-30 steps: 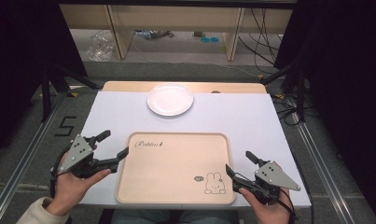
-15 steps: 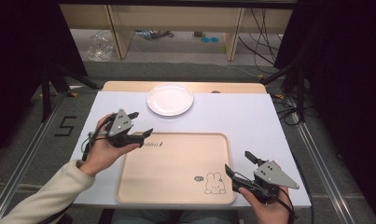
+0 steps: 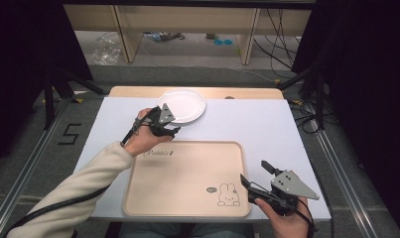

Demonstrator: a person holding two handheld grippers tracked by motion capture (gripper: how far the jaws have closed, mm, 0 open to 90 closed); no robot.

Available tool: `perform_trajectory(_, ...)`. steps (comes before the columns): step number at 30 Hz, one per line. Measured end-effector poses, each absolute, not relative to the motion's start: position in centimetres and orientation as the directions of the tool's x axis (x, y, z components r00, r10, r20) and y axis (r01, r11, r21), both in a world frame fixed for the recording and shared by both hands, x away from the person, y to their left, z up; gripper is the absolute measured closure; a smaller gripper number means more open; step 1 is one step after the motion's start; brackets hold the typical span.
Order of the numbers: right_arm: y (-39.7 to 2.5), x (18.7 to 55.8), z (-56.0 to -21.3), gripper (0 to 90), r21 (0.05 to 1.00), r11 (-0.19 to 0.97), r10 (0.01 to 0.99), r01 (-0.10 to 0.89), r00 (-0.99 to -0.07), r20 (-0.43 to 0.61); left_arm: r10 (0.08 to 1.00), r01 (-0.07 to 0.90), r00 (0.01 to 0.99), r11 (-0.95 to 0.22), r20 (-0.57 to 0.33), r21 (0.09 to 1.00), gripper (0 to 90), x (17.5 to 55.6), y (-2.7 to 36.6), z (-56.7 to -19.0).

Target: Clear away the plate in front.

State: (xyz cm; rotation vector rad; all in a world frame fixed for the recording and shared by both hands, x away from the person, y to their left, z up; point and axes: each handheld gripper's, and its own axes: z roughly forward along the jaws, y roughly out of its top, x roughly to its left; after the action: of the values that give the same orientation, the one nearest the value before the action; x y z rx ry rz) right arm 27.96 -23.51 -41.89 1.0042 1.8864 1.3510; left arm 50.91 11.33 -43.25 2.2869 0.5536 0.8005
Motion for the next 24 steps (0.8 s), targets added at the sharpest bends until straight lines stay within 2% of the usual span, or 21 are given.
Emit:
perform_trajectory(6, -23.6, 28.0, -41.9, 23.1, 0.954, 0.192, 0.847, 0.231, -0.53, -0.042, 0.521, 0.147, 0.733, -0.749, 0.438, 0.645, 36.6, 52.2, 10.0, -44.3)
perform_trajectory(13, -23.6, 28.0, -42.0, 23.3, 0.953, 0.196, 0.848, 0.233, -0.528, -0.046, 0.485, 0.143, 0.753, -0.781, 0.445, 0.608, 42.0, 53.3, 9.2, -45.6)
perform_trajectory(24, -23.7, 28.1, -42.1, 23.6, 0.952, 0.194, 0.852, 0.237, -0.522, -0.043, 0.374, 0.112, 0.762, -0.88, 0.528, 0.461, 42.1, 55.1, 8.3, -46.2)
